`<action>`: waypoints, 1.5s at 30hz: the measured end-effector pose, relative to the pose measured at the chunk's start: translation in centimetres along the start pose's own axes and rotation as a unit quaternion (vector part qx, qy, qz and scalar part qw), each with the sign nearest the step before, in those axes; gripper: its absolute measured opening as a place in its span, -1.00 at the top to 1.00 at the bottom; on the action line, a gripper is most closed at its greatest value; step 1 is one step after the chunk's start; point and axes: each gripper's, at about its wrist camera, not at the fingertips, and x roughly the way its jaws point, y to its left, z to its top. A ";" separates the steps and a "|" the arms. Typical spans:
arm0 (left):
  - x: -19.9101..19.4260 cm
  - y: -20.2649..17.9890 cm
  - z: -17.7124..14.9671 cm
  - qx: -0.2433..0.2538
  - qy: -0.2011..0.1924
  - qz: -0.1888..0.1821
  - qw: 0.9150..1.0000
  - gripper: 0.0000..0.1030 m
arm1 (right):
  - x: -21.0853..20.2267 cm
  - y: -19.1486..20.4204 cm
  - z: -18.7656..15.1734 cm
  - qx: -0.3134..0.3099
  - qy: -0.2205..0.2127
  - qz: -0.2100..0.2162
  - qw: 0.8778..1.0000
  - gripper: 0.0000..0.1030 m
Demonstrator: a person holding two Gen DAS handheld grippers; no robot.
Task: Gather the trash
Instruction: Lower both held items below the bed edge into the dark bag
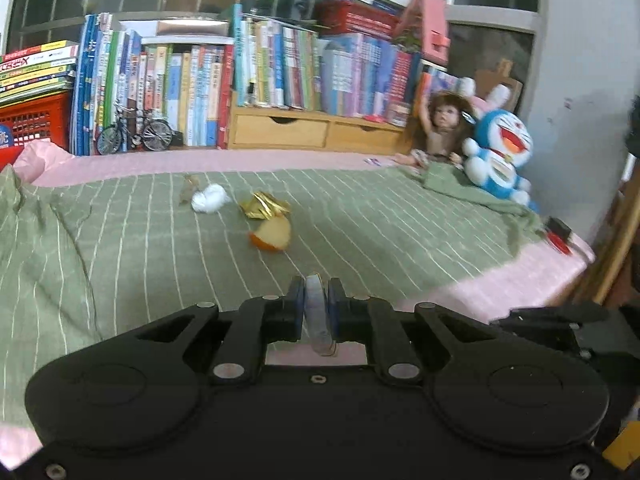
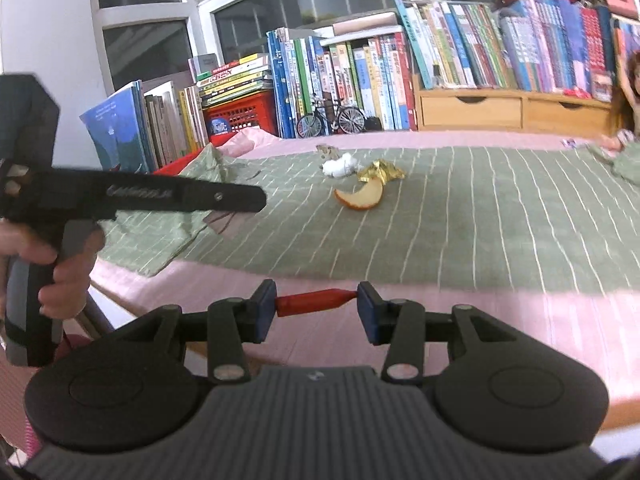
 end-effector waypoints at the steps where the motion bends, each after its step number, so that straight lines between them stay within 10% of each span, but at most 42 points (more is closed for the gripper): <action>1: -0.7 -0.2 -0.6 0.000 0.002 -0.004 1.000 0.78 | -0.4 0.1 -0.4 0.005 0.003 -0.003 1.000 0.05; 22: -2.7 -1.0 -16.2 -0.027 0.176 0.017 0.984 0.77 | -0.3 1.5 -10.1 0.011 0.193 -0.036 0.980 0.05; 45: 2.0 -1.2 -18.9 -0.035 0.258 0.038 0.965 0.73 | 3.0 0.5 -11.7 0.049 0.239 -0.051 0.968 -0.20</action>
